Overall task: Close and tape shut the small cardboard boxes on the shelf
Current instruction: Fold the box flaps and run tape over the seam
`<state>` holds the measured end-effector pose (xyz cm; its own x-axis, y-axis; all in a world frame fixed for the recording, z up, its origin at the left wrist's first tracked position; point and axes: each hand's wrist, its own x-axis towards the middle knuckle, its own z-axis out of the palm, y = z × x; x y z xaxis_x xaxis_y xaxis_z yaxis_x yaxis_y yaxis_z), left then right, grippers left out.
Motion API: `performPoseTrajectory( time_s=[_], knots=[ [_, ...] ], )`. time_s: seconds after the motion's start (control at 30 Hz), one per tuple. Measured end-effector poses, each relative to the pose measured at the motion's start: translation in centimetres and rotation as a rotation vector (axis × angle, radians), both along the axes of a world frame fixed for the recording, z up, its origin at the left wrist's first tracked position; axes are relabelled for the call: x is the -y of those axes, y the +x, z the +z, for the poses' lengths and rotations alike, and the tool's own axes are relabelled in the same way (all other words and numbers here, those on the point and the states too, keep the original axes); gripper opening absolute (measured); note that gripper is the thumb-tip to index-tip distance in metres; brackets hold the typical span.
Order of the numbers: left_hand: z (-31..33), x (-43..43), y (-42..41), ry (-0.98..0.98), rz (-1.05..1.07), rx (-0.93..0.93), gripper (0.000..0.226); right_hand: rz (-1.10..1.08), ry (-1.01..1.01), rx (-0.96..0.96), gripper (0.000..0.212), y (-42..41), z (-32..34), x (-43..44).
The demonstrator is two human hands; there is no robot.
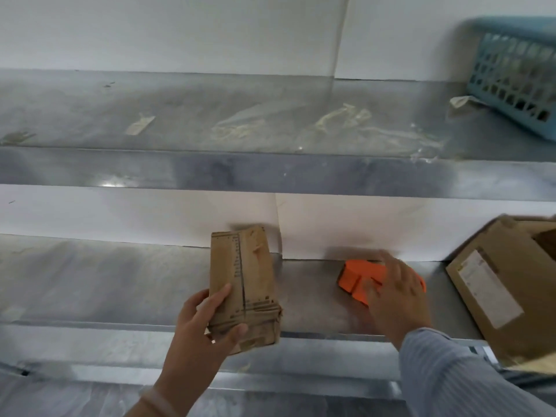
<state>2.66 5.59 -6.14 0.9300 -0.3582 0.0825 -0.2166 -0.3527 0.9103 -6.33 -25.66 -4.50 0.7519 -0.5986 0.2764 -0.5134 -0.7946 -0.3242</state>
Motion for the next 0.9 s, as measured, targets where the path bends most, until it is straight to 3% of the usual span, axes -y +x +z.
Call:
performPoseTrajectory(
  time_s=[0.07, 0.17, 0.37, 0.5, 0.6, 0.7, 0.77, 0.83, 0.9],
  knots=[
    [-0.2, 0.6, 0.0, 0.0, 0.01, 0.02, 0.067, -0.073, 0.101, -0.247, 0.058, -0.7, -0.8, 2.2],
    [-0.3, 1.3, 0.0, 0.013, 0.002, 0.027, 0.069, -0.041, 0.074, -0.545, 0.041, -1.0, -1.3, 3.7],
    [-0.8, 2.1, 0.0, 0.061, -0.015, 0.051, 0.073, 0.059, -0.029, -0.63, 0.033, -0.8, -1.3, 4.7],
    [-1.0, 1.9, 0.1, 0.07, -0.025, 0.041, 0.075, 0.091, -0.027, -0.535, 0.022, -1.8, -2.1, 5.0],
    [-0.1, 1.7, 0.2, 0.144, -0.012, 0.04, 0.075, 0.158, -0.035, -0.363, 0.028, -3.2, -2.2, 4.1],
    [1.6, 2.0, -0.2, 0.275, 0.076, 0.178, 0.072, 0.246, 0.028, -0.202, 0.028, -4.4, -0.9, 2.2],
    [3.2, 2.3, -0.5, 0.267, 0.104, 0.36, 0.063, 0.261, 0.212, -0.073, 0.026, -4.9, 0.7, 0.6],
    [4.9, 3.1, -0.7, 0.194, 0.065, 0.529, 0.058, 0.205, 0.569, 0.019, 0.031, -5.3, 2.4, -1.0],
    [6.6, 4.2, -1.0, 0.107, -0.045, 0.621, 0.047, 0.219, 0.963, 0.139, 0.052, -5.5, 3.9, -2.2]
  ],
)
